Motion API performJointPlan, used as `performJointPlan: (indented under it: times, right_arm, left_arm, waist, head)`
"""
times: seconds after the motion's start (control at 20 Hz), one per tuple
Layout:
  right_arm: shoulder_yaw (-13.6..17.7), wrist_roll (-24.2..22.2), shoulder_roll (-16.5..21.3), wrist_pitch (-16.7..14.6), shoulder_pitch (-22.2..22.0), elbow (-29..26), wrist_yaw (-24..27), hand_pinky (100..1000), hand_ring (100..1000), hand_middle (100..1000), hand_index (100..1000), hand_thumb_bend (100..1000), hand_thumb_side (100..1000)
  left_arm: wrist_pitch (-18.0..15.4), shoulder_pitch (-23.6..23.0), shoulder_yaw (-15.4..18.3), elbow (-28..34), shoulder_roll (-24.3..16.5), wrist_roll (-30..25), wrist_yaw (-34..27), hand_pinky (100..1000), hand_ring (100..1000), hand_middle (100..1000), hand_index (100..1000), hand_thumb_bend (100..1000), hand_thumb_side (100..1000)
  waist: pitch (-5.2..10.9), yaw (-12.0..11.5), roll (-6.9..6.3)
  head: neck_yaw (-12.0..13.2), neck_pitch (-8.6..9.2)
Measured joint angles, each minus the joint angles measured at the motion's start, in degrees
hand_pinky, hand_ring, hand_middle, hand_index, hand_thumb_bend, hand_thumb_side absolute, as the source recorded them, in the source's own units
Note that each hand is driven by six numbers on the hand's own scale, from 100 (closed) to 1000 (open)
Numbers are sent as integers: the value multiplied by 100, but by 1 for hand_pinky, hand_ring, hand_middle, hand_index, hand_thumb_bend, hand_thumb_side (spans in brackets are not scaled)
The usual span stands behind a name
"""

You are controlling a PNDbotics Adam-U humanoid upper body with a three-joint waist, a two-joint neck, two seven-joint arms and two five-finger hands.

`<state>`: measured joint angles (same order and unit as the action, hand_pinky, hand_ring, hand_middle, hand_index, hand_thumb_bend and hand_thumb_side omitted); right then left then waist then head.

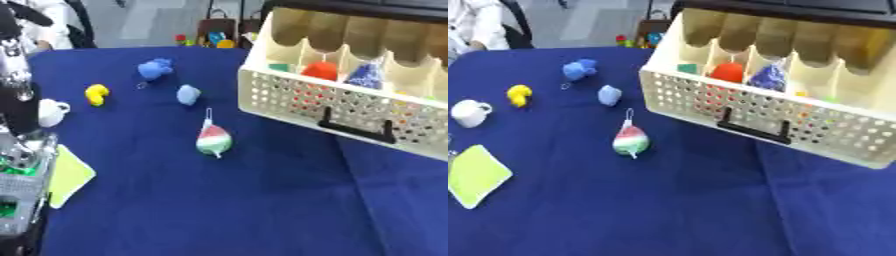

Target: Pick up objects from table and place into drawer.

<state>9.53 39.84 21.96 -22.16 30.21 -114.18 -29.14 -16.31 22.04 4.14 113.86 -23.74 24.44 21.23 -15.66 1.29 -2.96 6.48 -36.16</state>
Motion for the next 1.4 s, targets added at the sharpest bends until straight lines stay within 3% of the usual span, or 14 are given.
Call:
performJointPlan:
  times: [0.2,0.3,0.6,0.85,1.1,1.4]
  right_arm:
    - [-1,-4,1,-2,0,0,1,535,573,602,709,100,906]
    - [-2,-5,2,-3,0,0,2,535,573,601,710,100,907]
    - [-6,-24,4,-21,-2,0,10,531,573,598,710,100,908]
    - [-35,-32,7,-28,-3,0,27,531,573,598,710,100,908]
    - [-39,-54,9,-47,-2,0,46,535,575,601,711,100,907]
    - [-44,-69,15,-55,-2,0,57,533,575,599,711,100,908]
  left_arm:
    - [606,-419,104,0,-883,-86,311,490,725,758,925,213,690]
    - [922,-582,162,0,-1258,-153,419,490,729,761,922,192,649]
    - [1666,-818,328,0,-2040,-451,611,516,759,784,915,135,571]
    - [2228,-998,403,1,-2578,-1349,767,559,795,835,965,132,654]
    - [2449,-957,512,-1,-2986,-2676,1092,615,827,863,999,227,717]
    - [2256,-614,560,-429,-3220,-3787,1173,648,850,878,1000,348,844]
  waist:
    - [15,12,4]
    - [18,15,21]
    - [52,29,62]
    - [55,49,65]
    - [81,71,68]
    - [108,106,76]
  head:
    - [35,-4]
    - [41,-5]
    - [47,-6]
    - [85,-7]
    - [116,-7]
    - [155,1]
